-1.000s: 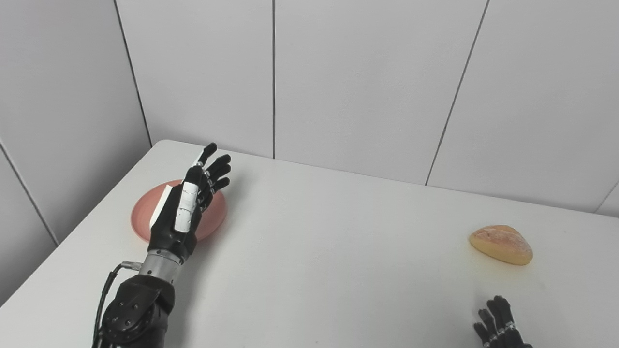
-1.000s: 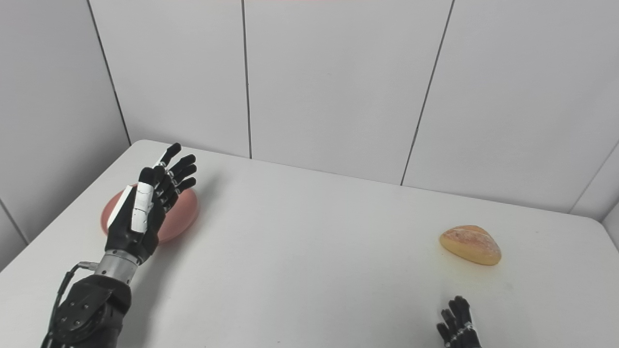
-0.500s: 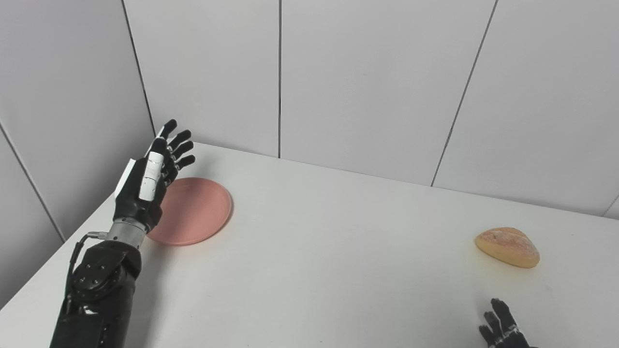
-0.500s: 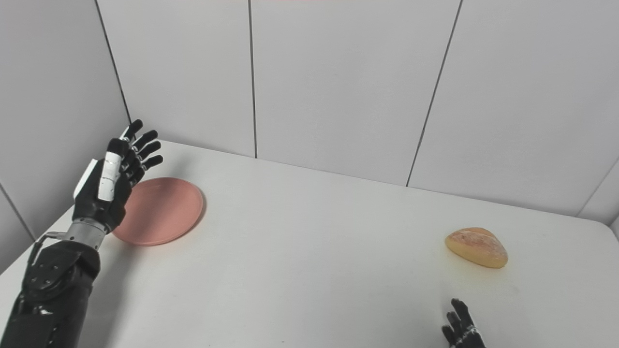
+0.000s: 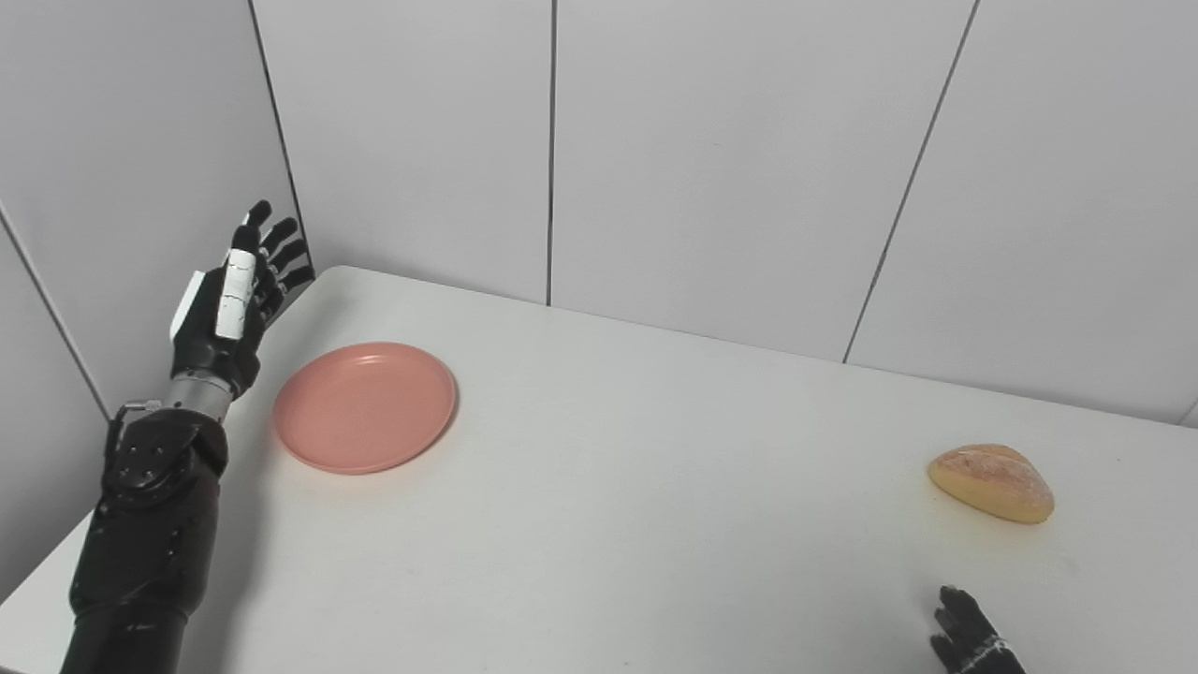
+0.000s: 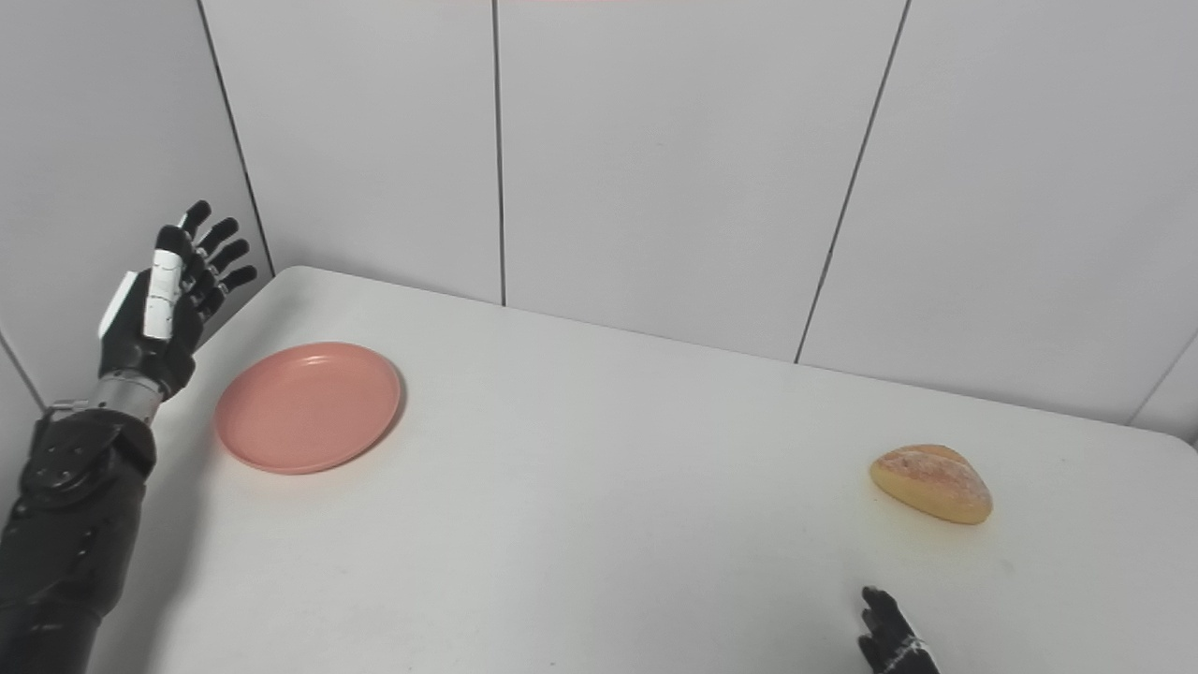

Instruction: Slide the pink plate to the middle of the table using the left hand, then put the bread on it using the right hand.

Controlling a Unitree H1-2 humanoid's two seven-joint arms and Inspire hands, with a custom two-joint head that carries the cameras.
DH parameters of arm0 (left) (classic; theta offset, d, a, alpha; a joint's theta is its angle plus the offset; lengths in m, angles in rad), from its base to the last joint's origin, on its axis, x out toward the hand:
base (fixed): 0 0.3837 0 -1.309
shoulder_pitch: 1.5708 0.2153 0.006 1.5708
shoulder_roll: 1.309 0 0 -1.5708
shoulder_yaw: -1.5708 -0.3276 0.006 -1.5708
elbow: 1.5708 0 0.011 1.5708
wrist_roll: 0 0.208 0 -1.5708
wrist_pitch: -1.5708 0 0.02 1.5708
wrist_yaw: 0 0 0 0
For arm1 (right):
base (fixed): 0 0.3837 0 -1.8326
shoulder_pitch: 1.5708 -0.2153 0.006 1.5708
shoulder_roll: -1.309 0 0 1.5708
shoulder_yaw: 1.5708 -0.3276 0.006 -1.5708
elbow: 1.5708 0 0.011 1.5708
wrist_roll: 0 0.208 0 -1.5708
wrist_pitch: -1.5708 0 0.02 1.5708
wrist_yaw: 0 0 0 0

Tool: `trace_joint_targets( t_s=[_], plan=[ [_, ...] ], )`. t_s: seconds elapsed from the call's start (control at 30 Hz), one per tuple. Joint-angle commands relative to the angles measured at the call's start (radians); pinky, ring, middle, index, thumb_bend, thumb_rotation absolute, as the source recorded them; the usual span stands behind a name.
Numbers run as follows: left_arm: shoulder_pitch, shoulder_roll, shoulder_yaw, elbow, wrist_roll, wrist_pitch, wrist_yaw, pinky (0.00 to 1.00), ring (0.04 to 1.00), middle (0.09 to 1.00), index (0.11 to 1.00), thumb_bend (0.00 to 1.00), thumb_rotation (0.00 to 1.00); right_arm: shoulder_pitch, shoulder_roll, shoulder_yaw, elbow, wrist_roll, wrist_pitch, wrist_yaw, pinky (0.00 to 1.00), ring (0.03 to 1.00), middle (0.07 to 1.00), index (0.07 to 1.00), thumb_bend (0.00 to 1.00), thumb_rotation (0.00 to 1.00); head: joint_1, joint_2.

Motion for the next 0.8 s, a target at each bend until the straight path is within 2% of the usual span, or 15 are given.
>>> trace_joint_targets(
  t_s=[0.0,0.13,0.23,0.33,0.47,0.63,0.77],
  plan=[
    [-0.077,0.041,0.003,0.057,-0.002,-0.078,-0.018,0.84,0.902,0.93,0.981,0.98,0.91,0.001,-0.021,-0.006,0.013,0.005,0.029,0.011,1.0,0.973,0.941,0.851,0.86,1.0,0.0,0.001],
    [-0.116,0.041,-0.004,0.179,0.0,-0.13,-0.021,0.84,0.91,0.922,0.969,0.99,0.88,0.005,-0.024,-0.007,0.006,0.011,0.038,0.011,1.0,0.973,0.936,0.848,0.86,1.0,0.005,0.008],
    [-0.135,0.039,-0.015,0.247,0.005,-0.165,-0.023,0.79,0.87,0.876,0.94,0.94,0.87,0.008,-0.025,-0.008,0.0,0.008,0.044,0.009,1.0,0.96,0.92,0.834,0.87,1.0,0.005,0.013],
    [-0.152,0.042,-0.029,0.32,0.026,-0.2,-0.006,0.74,0.869,0.885,0.942,0.94,0.88,0.01,-0.026,-0.006,-0.003,0.002,0.041,0.01,1.0,0.954,0.914,0.833,0.87,1.0,0.006,0.016],
    [-0.177,0.045,-0.036,0.415,0.039,-0.253,-0.002,0.76,0.863,0.876,0.946,0.93,0.88,0.014,-0.024,-0.004,-0.01,-0.001,0.037,0.011,0.99,0.949,0.908,0.829,0.87,1.0,-0.001,0.021],
    [-0.2,0.042,-0.044,0.511,0.054,-0.288,0.02,0.77,0.849,0.879,0.946,0.94,0.88,0.016,-0.028,-0.005,-0.016,0.005,0.043,0.013,1.0,0.948,0.905,0.822,0.87,1.0,-0.008,0.02],
    [-0.208,0.029,-0.042,0.545,0.065,-0.292,0.049,0.76,0.841,0.854,0.934,0.98,0.87,0.014,-0.032,-0.012,-0.011,0.007,0.044,0.009,0.99,0.942,0.9,0.825,0.88,1.0,-0.002,0.014]
  ],
)
